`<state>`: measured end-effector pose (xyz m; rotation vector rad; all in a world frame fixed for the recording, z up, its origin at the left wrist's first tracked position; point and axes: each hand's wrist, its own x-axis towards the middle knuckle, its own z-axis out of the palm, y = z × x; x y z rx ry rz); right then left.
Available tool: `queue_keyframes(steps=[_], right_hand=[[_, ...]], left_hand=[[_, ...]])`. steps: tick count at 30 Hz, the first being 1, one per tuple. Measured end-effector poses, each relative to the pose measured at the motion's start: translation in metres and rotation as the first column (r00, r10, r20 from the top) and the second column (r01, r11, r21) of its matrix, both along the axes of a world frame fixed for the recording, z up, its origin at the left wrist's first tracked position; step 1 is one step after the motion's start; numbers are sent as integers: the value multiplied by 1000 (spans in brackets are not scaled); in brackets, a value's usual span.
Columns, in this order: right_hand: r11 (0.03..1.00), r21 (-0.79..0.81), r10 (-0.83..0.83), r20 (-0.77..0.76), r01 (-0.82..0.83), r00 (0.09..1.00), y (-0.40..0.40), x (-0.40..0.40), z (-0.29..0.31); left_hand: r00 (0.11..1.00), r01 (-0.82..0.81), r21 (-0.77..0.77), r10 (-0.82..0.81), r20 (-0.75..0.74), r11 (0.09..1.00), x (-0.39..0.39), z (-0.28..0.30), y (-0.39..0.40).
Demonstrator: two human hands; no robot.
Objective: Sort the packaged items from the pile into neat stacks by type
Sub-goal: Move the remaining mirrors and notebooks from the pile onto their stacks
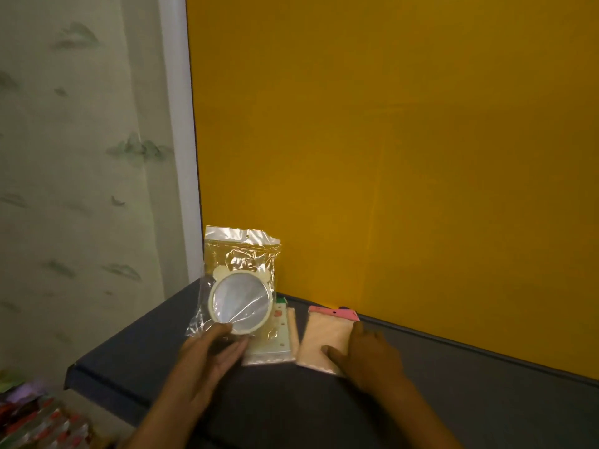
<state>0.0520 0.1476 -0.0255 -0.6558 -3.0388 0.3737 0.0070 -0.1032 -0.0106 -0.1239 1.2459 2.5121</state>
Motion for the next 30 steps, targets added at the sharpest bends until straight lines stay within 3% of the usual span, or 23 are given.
queue_keyframes(steps=[3,6,10,12,16,19,21,25,27,30], right_hand=[[999,36,-22,27,21,999,-14,-14,-6],[997,68,-40,46,37,998,-25,-25,-11],[998,22,-58,28,57,998,-25,-35,-10],[998,-27,-56,9,56,998,-23,-39,-10],[980,-186,-63,6,63,998,-18,-51,-6],[967,-248,-64,9,64,998,-13,-57,0],[943,-330,-50,-14,42,999,-11,-59,2],[854,-508,-146,-22,114,989,-1,-68,-8],[864,-481,-179,-18,149,984,0,-72,-10],[955,-266,-157,-84,130,984,-8,-66,-9]], left_hand=[[1000,10,-108,-12,-20,994,-21,-11,-1],[982,-57,-379,-16,-187,924,-30,-19,-6],[935,-34,-498,-148,-322,867,-45,-25,-14],[952,-24,-466,-122,-280,884,-49,-25,-14],[974,50,-220,-96,-203,974,-53,-26,-16],[983,14,-331,-74,-169,944,-61,-30,-22],[971,-21,-456,-90,-220,890,-63,-32,-26],[963,-22,-474,-110,-248,880,-66,-34,-33],[968,-10,-438,-101,-230,899,-69,-35,-35],[985,-3,-389,-64,-159,921,-73,-37,-35]])
